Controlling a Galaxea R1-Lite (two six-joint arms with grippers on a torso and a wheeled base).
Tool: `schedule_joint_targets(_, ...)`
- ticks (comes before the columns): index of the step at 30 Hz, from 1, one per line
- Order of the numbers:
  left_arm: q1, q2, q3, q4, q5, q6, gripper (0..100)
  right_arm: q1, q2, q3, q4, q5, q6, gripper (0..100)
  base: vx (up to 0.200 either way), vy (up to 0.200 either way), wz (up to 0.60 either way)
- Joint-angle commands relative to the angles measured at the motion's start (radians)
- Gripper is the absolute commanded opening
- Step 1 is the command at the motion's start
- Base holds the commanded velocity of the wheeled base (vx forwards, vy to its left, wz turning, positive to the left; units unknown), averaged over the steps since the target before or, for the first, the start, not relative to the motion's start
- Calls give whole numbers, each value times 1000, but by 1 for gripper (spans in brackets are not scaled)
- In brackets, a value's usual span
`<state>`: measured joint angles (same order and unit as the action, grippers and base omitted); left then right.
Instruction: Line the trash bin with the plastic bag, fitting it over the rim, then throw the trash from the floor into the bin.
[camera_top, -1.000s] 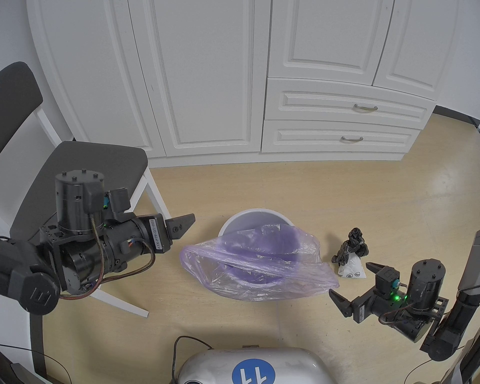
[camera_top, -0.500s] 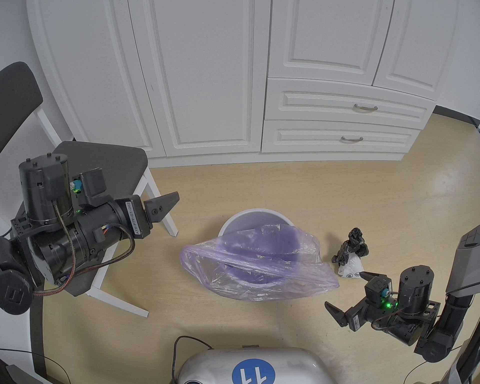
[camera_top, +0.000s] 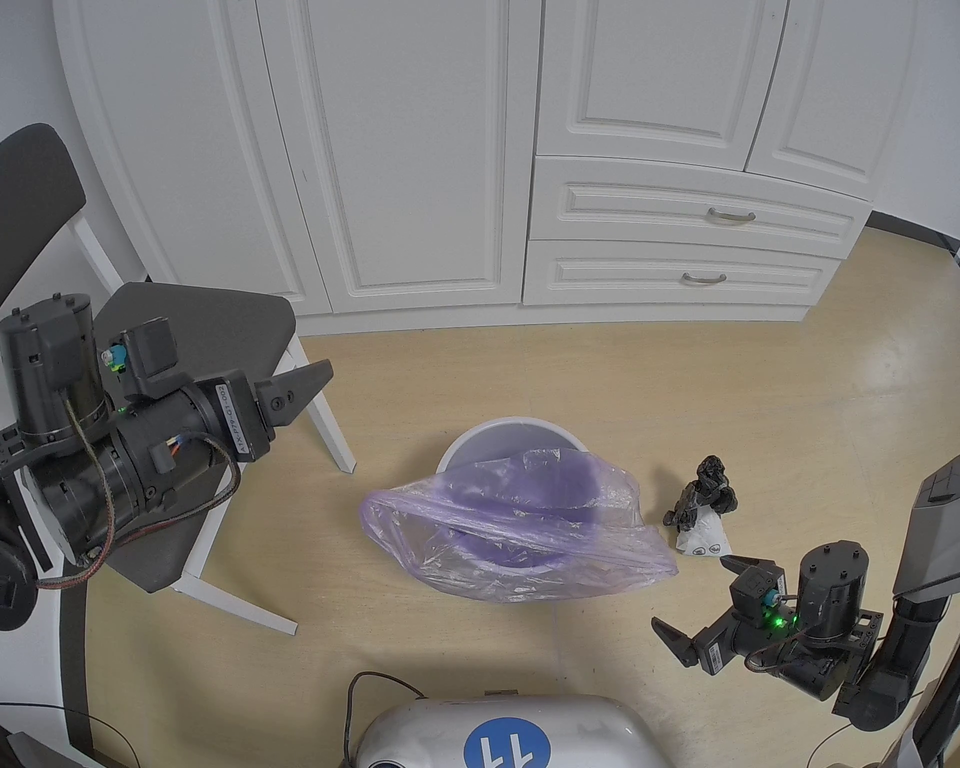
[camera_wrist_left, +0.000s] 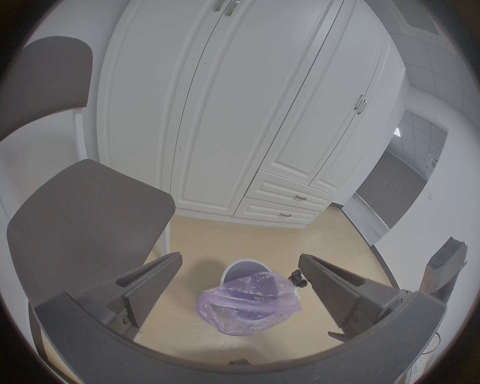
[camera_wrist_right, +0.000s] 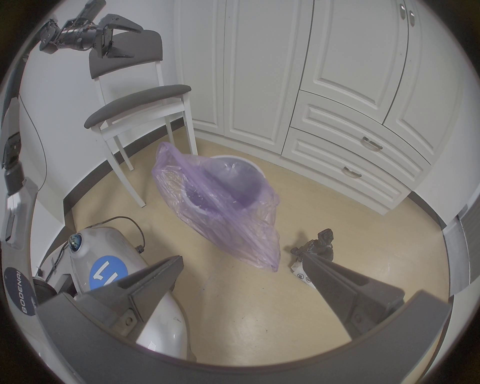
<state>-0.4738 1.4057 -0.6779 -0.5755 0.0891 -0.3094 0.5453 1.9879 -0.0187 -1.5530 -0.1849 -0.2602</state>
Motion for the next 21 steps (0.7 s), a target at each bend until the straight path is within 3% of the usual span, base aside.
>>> schedule_joint_targets(1,-2,-41,3,3,-2,-1,100,4,-38,19,-18,-1,-1,100,0,0,0)
schedule_joint_targets(8,1,-51,-14,0,1,1,100,54,32,-64,-18,10,-33,100,0,0,0)
schedule_joint_targets(12,0,-42,-11,-6,6,46,100,58,164,-194,-18,85,-140,100,0,0,0)
schedule_joint_targets(15,6,-33,-11,-4,6,47,100,41,264,-311,-18,168,-269,100,0,0,0)
schedule_joint_targets(18,17,-24,-5,-14,7,49,100,-5,367,-454,-18,188,-402,100,0,0,0)
schedule_joint_targets(21,21,-19,-6,-14,7,49,100,-28,433,-557,-18,191,-433,100,0,0,0)
